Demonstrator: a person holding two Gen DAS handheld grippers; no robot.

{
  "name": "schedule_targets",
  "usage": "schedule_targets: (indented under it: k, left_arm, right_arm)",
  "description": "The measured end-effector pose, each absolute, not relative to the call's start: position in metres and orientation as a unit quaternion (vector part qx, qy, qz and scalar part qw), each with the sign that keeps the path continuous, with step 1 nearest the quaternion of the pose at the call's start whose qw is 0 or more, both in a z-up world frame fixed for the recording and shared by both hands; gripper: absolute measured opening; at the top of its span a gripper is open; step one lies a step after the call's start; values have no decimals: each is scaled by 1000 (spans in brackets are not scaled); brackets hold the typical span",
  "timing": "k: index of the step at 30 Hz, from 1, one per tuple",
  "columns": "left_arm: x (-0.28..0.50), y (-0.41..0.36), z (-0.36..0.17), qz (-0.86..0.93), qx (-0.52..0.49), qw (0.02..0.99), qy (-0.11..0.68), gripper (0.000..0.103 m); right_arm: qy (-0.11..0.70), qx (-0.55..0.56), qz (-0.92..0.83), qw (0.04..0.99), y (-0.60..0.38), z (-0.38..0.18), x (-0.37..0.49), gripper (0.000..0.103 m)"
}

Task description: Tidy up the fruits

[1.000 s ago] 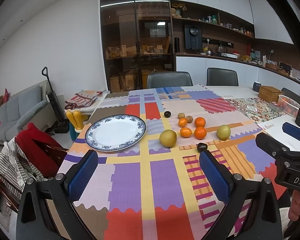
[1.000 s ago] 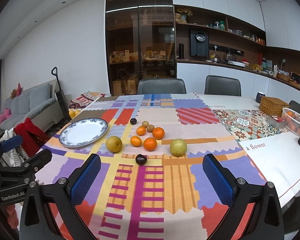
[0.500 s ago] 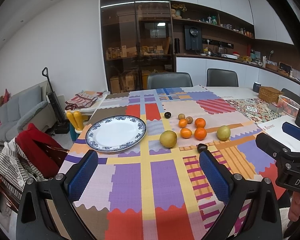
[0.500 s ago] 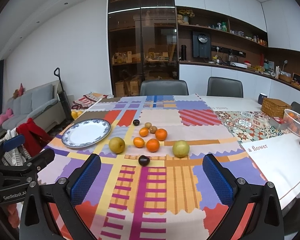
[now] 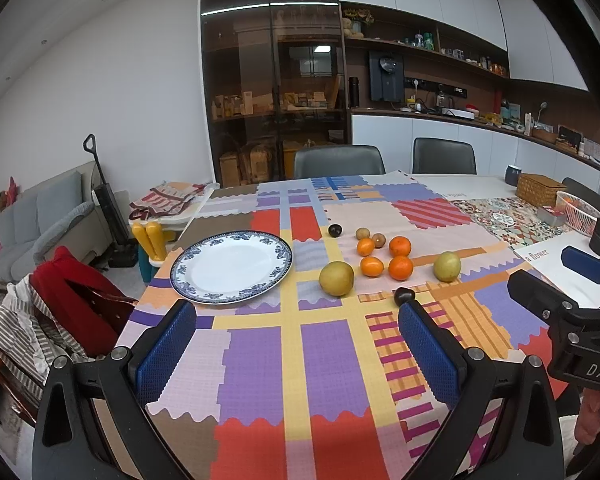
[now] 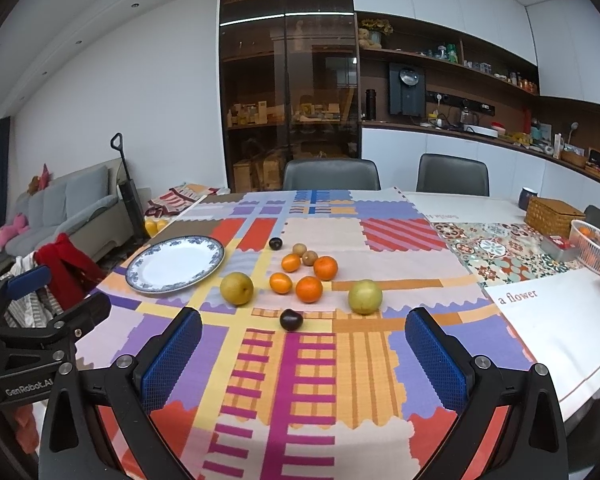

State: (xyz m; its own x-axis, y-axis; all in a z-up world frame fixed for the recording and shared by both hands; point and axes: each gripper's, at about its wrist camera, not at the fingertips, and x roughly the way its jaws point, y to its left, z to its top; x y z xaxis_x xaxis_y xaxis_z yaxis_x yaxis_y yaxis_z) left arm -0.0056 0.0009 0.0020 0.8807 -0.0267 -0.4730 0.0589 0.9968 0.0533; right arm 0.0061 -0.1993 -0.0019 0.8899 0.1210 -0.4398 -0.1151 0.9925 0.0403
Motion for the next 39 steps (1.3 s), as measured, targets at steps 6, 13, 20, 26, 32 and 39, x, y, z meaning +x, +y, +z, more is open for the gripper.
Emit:
schedule_targets:
  k: [6,13,20,26,32,39]
  left_arm:
    - [-3,2,0,-31,32,968,246,103]
    - [13,6,-6,-53,45,966,250,101]
    - [42,6,-14,-82,71,962,251,97]
    - [72,6,-25,-105,98,955,258,90]
    - [103,4,-35,-140,109,945,274,85]
    - [137,-5,-53,-170,130,932,292,82]
  right_arm:
    - [230,3,62,971,-196,-5,9,103]
    - [238,-8,63,969,-191,-12,20,103]
    - [244,-14,61,968,-185,-19,41,103]
    - [264,-18,58,963,-181,-31,68,102]
    - [292,-18,62,954,-175,-46,94,98]
    - [330,-14,66,941,-172,-67,123,88]
